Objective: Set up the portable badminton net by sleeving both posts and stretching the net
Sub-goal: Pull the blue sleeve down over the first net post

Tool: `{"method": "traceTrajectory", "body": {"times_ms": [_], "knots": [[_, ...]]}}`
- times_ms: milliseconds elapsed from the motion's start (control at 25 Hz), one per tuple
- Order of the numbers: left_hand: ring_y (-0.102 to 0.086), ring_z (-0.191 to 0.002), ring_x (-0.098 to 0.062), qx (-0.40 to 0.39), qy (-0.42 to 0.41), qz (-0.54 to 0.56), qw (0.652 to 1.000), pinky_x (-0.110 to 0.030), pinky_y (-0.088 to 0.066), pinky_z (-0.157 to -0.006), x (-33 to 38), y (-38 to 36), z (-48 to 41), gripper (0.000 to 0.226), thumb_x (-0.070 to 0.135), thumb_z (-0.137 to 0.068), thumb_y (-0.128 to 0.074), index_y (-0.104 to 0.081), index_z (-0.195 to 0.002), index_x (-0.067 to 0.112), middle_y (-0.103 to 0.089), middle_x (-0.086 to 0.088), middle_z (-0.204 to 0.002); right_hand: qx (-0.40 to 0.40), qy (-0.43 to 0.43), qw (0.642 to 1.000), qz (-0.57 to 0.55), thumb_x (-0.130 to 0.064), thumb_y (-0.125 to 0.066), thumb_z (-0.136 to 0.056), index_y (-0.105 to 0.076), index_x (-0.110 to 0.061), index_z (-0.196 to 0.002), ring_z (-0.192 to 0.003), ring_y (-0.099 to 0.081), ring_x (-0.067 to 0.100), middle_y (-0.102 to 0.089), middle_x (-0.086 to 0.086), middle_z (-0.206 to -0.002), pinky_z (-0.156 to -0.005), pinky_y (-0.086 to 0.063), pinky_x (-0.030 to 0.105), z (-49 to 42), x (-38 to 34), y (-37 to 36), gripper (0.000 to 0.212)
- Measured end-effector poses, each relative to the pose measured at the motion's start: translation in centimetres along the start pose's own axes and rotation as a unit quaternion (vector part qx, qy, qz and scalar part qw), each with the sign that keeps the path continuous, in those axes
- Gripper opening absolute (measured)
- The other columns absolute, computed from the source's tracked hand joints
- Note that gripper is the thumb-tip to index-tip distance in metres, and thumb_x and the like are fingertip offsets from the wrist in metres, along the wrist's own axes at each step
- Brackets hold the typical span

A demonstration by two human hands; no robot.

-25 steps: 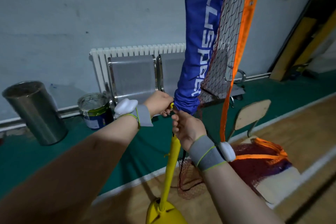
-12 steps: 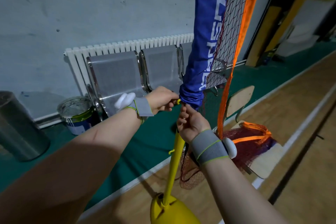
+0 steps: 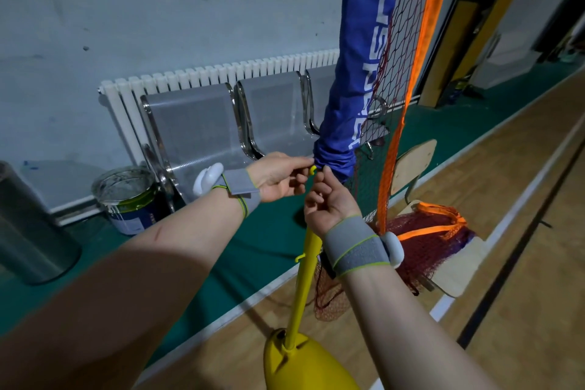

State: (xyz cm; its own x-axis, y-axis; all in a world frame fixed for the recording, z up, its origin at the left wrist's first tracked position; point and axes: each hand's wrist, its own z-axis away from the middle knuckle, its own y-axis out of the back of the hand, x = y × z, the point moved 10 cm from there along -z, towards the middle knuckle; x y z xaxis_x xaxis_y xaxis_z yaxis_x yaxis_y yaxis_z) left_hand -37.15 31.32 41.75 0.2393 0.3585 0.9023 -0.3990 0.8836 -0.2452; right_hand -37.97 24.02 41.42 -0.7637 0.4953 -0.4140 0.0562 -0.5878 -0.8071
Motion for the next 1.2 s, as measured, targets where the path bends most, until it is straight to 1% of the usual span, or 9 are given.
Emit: {"method": "traceTrajectory", "body": {"times_ms": [120, 320, 440, 520, 680, 840, 1000, 1120, 1200], "knots": [[-0.037, -0.056, -0.009, -0.013, 0.005, -0.017, 1.0, -0.025, -0.04, -0.065, -0.1, 0.0, 0.4, 0.019, 0.014, -0.093, -0.05, -0.054, -0.077, 0.005, -0.046, -0.006, -0.07, 0.005, 0.008, 1.0, 0.003, -0.019, -0.04, -0.098, -0.044, -0.008, -0.062, -0.019, -0.038, 0.001, -0.044, -0.004, -0.028, -0.024, -0.023, 0.012, 0.4, -0.1, -0.4, 0.037], [-0.037, -0.059, -0.011, -0.015, 0.014, -0.027, 0.999, -0.024, -0.039, -0.066, 0.0, 0.0, 0.9, 0.017, 0.013, -0.094, -0.049, -0.057, -0.081, 0.005, -0.047, -0.007, -0.073, 0.003, 0.002, 0.999, -0.054, -0.012, -0.034, -0.098, -0.043, -0.007, -0.065, -0.021, -0.039, 0.004, -0.043, -0.001, -0.029, -0.026, -0.022, 0.012, 0.4, 0.1, -0.6, 0.035], [-0.038, -0.058, -0.011, -0.015, 0.018, -0.042, 0.999, -0.027, -0.04, -0.07, 0.0, 0.1, 0.9, 0.017, 0.012, -0.093, -0.05, -0.056, -0.08, 0.005, -0.046, -0.007, -0.07, 0.001, 0.012, 1.0, -0.027, -0.015, -0.034, -0.099, -0.042, -0.008, -0.065, -0.022, -0.04, 0.003, -0.046, 0.0, -0.03, -0.027, -0.024, 0.011, 0.4, 0.3, -0.3, 0.036], [-0.041, -0.051, -0.008, -0.007, 0.016, -0.073, 0.997, -0.025, -0.041, -0.065, -0.2, 0.6, 0.9, 0.016, 0.012, -0.092, -0.05, -0.055, -0.078, 0.006, -0.046, -0.004, -0.066, 0.009, 0.021, 1.0, 0.004, -0.016, -0.036, -0.099, -0.042, -0.008, -0.065, -0.024, -0.041, 0.001, -0.049, -0.001, -0.036, -0.027, -0.025, 0.01, 0.3, 0.5, 0.4, 0.035], [-0.044, -0.039, -0.003, 0.0, 0.004, -0.122, 0.992, -0.018, -0.041, -0.047, -0.6, 1.2, 0.6, 0.02, 0.012, -0.092, -0.052, -0.053, -0.072, 0.01, -0.047, -0.002, -0.063, 0.048, 0.064, 0.995, 0.066, -0.011, -0.042, -0.097, -0.045, -0.01, -0.069, -0.028, -0.04, 0.002, -0.043, 0.001, -0.064, -0.028, -0.023, 0.011, 0.0, 0.1, 2.3, 0.028], [-0.044, -0.039, -0.002, 0.019, -0.017, -0.175, 0.984, -0.014, -0.04, -0.041, -0.6, 1.7, 0.1, 0.028, 0.012, -0.091, -0.053, -0.051, -0.064, 0.013, -0.046, -0.001, -0.061, 0.1, 0.115, 0.967, 0.204, -0.009, -0.05, -0.092, -0.047, -0.013, -0.072, -0.039, -0.041, 0.008, -0.045, 0.002, -0.065, -0.032, -0.029, 0.013, -0.2, -0.9, 3.9, 0.021], [-0.04, -0.048, -0.011, 0.071, -0.05, -0.338, 0.937, -0.014, -0.035, -0.038, -0.8, 2.0, -0.5, 0.03, 0.012, -0.089, -0.052, -0.045, -0.06, 0.012, -0.041, -0.004, -0.056, 0.131, 0.14, 0.939, 0.285, -0.008, -0.052, -0.091, -0.046, -0.015, -0.07, -0.033, -0.041, 0.005, -0.045, 0.003, -0.063, -0.036, -0.028, 0.012, -0.6, -1.5, 5.1, 0.023], [-0.04, -0.047, -0.017, 0.085, -0.088, -0.412, 0.903, -0.021, -0.034, -0.043, -0.3, 1.5, -0.7, 0.018, 0.01, -0.086, -0.053, -0.053, -0.07, 0.003, -0.045, -0.008, -0.053, 0.146, 0.171, 0.905, 0.361, -0.007, -0.055, -0.089, -0.045, -0.015, -0.064, -0.039, -0.04, 0.012, -0.044, 0.005, -0.057, -0.035, -0.028, 0.013, -0.7, -2.6, 5.7, 0.028], [-0.043, -0.046, -0.017, 0.089, -0.106, -0.456, 0.879, -0.02, -0.033, -0.043, 0.2, 1.2, -0.8, 0.019, 0.009, -0.085, -0.053, -0.055, -0.066, 0.002, -0.049, -0.008, -0.051, 0.142, 0.18, 0.875, 0.426, -0.009, -0.058, -0.088, -0.046, -0.014, -0.06, -0.041, -0.039, 0.014, -0.043, 0.006, -0.054, -0.035, -0.028, 0.014, -0.7, -3.4, 5.5, 0.031]]}}
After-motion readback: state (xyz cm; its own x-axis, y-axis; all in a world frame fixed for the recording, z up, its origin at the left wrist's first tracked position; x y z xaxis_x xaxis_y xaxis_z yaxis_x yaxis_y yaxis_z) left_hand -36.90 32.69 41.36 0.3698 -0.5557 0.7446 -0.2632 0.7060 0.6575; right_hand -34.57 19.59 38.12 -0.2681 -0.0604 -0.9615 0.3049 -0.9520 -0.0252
